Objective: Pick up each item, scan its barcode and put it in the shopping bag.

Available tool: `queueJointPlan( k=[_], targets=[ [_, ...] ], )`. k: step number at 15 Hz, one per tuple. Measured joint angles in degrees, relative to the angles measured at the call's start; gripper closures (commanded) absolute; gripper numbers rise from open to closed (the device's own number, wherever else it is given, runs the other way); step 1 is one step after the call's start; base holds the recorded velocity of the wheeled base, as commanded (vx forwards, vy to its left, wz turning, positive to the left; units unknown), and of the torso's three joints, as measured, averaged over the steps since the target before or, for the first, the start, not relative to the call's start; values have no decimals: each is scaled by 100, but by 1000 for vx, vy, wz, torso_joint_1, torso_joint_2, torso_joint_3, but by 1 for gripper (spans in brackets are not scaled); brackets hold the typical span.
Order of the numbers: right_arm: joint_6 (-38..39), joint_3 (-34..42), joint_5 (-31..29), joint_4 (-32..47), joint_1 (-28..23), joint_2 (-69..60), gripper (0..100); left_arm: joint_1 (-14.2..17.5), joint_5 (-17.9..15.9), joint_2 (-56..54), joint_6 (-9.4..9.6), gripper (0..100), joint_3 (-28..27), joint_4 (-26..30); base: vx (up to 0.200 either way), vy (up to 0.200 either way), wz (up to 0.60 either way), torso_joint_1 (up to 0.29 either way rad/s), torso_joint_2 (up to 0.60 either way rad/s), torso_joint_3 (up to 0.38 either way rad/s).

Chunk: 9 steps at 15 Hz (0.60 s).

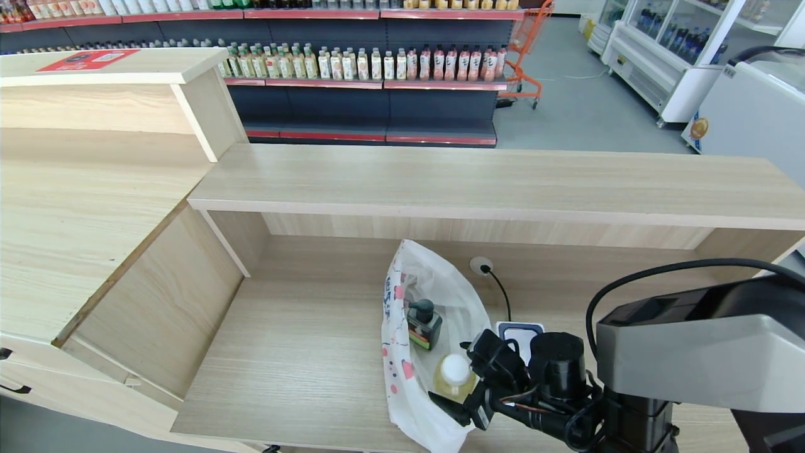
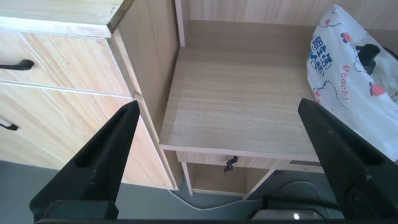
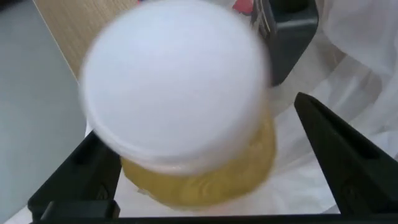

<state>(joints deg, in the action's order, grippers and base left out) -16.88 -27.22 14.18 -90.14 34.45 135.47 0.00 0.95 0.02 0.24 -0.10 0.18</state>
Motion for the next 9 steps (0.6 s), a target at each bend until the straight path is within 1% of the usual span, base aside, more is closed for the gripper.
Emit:
queueJointPlan(
  k=[6, 9],
  targets=[
    [558, 156, 0, 17, -37, -575, 0, 0, 0, 0, 2, 0, 0, 0, 0, 0, 0, 0, 0, 0],
    [630, 636, -12, 22, -325, -1191, 0, 0, 0, 0, -2, 0, 0, 0, 0, 0, 0, 0, 0, 0]
  ],
)
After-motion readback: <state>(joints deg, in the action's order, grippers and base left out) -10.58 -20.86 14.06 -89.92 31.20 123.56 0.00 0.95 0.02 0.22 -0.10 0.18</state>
